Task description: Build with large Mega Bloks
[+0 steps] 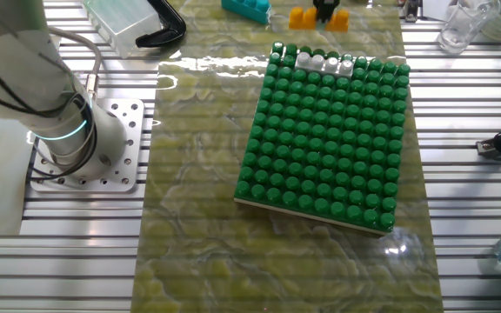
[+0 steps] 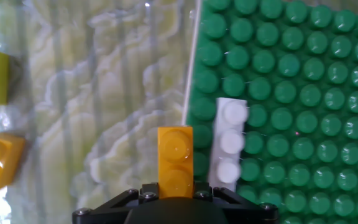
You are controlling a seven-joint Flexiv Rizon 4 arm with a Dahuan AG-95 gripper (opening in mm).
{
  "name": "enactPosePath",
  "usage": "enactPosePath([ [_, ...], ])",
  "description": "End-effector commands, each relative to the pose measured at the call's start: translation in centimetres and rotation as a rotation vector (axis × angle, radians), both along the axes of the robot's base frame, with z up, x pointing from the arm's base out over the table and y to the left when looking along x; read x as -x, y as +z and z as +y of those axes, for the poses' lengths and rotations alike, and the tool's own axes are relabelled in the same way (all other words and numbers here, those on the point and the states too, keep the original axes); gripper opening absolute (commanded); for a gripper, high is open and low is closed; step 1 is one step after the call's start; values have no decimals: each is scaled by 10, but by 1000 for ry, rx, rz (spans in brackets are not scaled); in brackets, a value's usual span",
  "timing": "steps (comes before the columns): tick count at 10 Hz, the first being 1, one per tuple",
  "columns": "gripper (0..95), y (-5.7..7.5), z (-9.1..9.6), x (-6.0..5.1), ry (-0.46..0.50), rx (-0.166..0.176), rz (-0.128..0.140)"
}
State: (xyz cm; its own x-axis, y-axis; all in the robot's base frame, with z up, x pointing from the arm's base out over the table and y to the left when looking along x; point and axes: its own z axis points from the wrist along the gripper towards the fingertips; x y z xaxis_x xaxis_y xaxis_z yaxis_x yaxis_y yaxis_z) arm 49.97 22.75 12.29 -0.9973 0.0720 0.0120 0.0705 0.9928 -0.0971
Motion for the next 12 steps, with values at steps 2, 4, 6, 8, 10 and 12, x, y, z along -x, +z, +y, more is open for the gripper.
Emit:
enactPosePath([
  [2, 0, 1, -3, 1, 22, -16, -10],
  [4, 0, 2, -2, -1, 12, -23, -7],
  [6, 0, 2, -2, -1, 23, -111, -18],
  [8, 0, 2, -2, -1, 33, -111, -21],
  [10, 0, 2, -2, -1, 24, -100, 6],
  [12, 0, 2, -2, -1, -115, -85, -15],
])
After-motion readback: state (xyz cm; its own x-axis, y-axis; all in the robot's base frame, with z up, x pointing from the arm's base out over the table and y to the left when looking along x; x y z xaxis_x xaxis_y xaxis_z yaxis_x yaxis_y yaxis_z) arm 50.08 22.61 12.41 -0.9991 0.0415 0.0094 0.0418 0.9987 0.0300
